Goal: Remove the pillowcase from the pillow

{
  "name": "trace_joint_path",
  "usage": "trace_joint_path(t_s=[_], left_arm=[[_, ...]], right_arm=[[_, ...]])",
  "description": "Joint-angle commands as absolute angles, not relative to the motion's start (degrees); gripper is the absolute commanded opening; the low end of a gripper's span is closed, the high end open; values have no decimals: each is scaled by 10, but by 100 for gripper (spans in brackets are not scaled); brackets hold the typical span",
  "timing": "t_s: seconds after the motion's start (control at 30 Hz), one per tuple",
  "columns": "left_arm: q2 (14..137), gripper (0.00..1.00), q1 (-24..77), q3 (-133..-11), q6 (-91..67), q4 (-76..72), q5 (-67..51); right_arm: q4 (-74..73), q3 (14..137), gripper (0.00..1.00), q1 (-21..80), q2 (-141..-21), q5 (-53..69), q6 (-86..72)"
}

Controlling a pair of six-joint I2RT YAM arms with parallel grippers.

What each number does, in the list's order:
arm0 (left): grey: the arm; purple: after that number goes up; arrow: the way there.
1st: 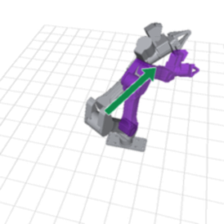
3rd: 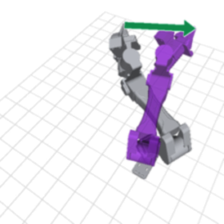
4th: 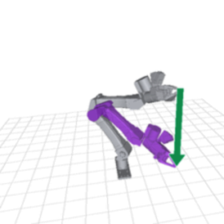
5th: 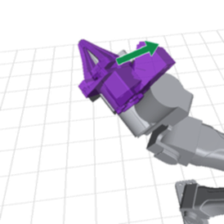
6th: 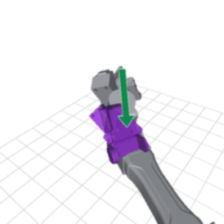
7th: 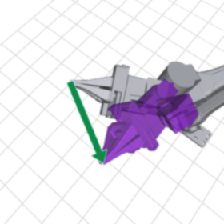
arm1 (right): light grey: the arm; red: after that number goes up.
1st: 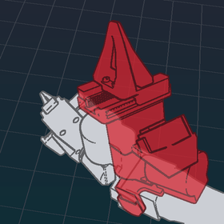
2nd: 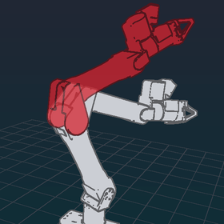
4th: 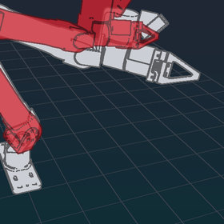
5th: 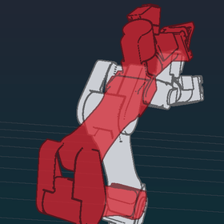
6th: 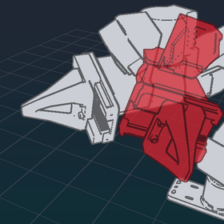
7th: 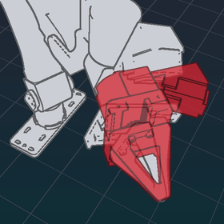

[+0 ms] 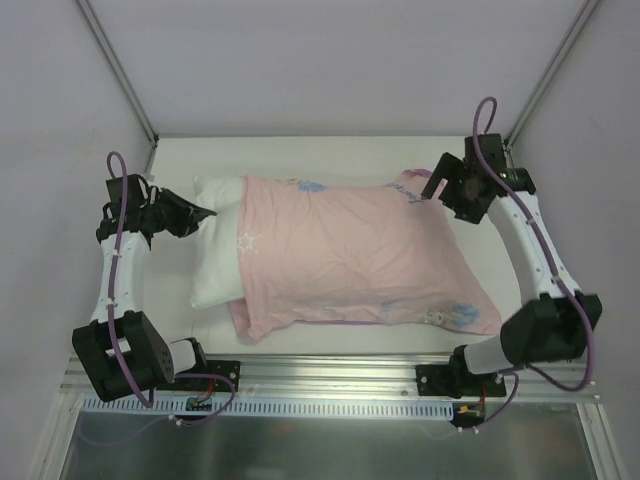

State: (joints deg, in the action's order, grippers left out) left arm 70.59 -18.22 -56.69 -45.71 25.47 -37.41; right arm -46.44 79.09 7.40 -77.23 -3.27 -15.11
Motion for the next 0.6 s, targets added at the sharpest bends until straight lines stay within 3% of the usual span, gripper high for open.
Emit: trace_joint_path(t_s=[0.0, 0.33, 0.4, 0.5, 0.53, 0.57], left_arm=[[679, 0, -180, -571, -440, 241, -386], [660, 0, -179, -562, -422, 263, -393], [658, 0, -179, -563, -423, 264, -395], [657, 0, -179, -563, -421, 266, -395], [658, 0, -179, -564, -420, 266, -395], [657, 0, -180, -564, -418, 267, -393]], right_arm=[[-441, 876, 96, 65, -894, -7, -192], [-513, 1172, 96, 46, -1219, 41, -269], [-526, 1206, 91, 56, -1264, 45, -270], [-517, 1195, 61, 59, -1271, 47, -274], [-511, 1189, 37, 58, -1260, 44, -272], [-505, 1177, 24, 55, -1250, 40, -270]])
